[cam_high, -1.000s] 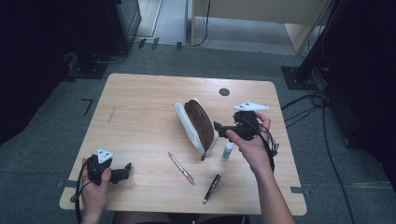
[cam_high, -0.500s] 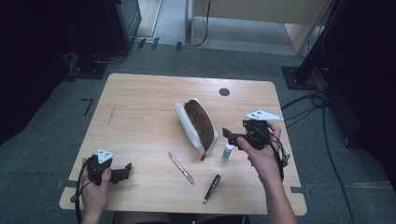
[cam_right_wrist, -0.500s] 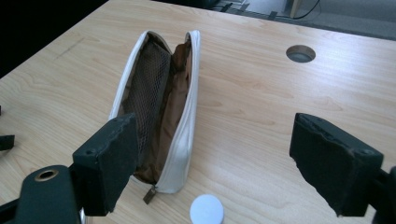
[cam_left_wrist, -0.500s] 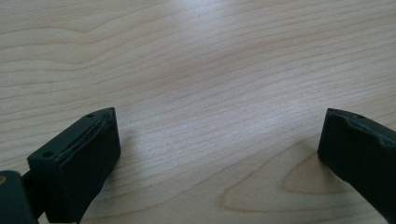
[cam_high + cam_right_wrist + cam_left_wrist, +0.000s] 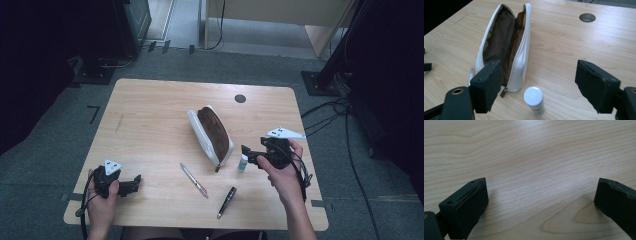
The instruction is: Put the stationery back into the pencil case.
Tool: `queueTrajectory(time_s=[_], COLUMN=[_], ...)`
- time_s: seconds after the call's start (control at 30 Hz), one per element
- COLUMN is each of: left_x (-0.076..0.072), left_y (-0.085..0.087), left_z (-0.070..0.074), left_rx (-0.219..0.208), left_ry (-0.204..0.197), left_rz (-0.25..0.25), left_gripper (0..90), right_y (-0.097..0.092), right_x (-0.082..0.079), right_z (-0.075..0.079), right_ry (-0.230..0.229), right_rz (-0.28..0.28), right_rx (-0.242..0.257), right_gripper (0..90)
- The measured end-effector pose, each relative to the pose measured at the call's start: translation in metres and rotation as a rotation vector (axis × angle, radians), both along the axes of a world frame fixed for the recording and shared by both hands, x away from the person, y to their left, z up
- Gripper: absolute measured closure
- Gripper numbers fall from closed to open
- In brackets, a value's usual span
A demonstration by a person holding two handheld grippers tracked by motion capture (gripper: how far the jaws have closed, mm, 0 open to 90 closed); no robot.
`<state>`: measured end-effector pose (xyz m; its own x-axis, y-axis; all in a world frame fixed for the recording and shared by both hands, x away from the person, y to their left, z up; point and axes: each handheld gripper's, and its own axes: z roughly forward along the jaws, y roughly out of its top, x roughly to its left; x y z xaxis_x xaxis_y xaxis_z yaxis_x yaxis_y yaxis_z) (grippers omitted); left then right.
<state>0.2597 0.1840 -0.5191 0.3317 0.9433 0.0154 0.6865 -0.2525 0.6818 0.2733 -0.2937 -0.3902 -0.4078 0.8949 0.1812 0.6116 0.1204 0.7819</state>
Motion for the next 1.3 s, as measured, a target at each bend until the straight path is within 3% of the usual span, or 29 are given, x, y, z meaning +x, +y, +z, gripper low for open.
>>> queueTrajectory(time_s=[0.53,0.83,1.3], left_x=[0.000,0.000,0.000], left_y=[0.000,0.000,-0.001], left_z=[0.000,0.000,0.000], left_rx=[-0.002,-0.001,-0.002], left_ry=[0.000,-0.001,-0.003], left_rz=[-0.001,-0.003,-0.005], left_gripper=[0.0,0.0,0.0], right_y=[0.001,0.002,0.007], right_x=[-0.011,-0.008,-0.005], right_z=[-0.021,-0.039,-0.054], right_ry=[0.003,0.038,0.042], right_rz=[0.063,0.048,0.030], right_rx=[-0.003,-0.026,-0.081], right_gripper=[38.5,47.1,54.9])
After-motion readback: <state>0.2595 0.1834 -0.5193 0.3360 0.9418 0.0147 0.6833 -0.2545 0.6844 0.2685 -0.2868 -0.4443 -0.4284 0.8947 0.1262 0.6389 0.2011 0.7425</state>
